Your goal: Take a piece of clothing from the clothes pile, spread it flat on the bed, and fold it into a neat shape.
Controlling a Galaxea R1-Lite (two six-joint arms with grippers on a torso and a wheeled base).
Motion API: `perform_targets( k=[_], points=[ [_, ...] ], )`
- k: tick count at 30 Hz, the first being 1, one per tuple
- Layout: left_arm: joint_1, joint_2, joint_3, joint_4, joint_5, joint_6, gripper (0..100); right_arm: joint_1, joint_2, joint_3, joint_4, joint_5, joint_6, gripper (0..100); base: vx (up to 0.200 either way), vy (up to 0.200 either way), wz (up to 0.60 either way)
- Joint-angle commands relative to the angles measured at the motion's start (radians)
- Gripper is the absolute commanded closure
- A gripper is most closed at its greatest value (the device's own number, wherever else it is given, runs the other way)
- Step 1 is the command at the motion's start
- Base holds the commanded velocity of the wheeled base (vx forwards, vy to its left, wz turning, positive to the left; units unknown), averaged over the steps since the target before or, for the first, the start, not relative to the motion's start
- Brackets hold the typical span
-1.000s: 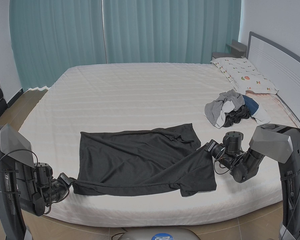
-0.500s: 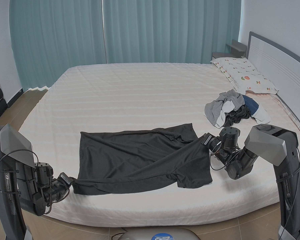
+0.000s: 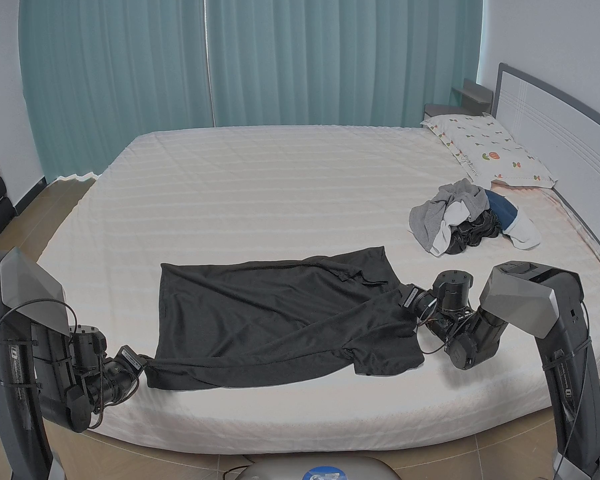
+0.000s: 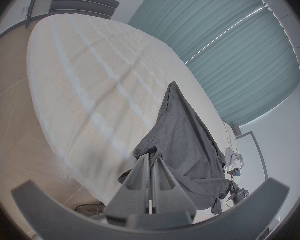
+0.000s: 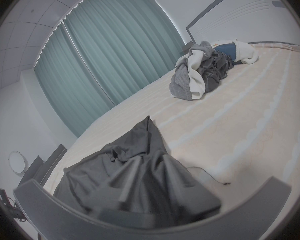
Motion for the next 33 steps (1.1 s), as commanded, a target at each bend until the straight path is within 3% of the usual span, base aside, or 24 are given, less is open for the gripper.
perform_targets(
  k=[1,5,11,14,17,33],
  points=[
    [0.001,0.0,0.001,-0.013,0.0,0.0,100,-0.004,-0.01,0.058,-0.008,0.014,-0.002,0,0.0,0.0,0.0],
    [0.0,0.0,0.001,-0.013,0.0,0.0,100,-0.016,-0.078,0.146,-0.003,0.047,-0.003,0,0.0,0.0,0.0],
    [0.001,0.0,0.001,-0.013,0.0,0.0,100,-0.061,-0.191,0.307,-0.005,0.155,0.004,0,0.0,0.0,0.0],
    [0.001,-0.003,0.002,-0.013,-0.001,-0.001,100,-0.079,-0.214,0.414,-0.009,0.27,0.0,0,0.0,0.0,0.0],
    [0.001,-0.003,0.002,-0.013,-0.001,-0.001,100,-0.075,-0.21,0.456,-0.006,0.327,-0.003,0,0.0,0.0,0.0],
    [0.003,-0.003,-0.002,-0.013,-0.001,-0.003,100,-0.001,-0.17,0.451,0.043,0.338,-0.042,0,0.0,0.0,0.0]
  ],
)
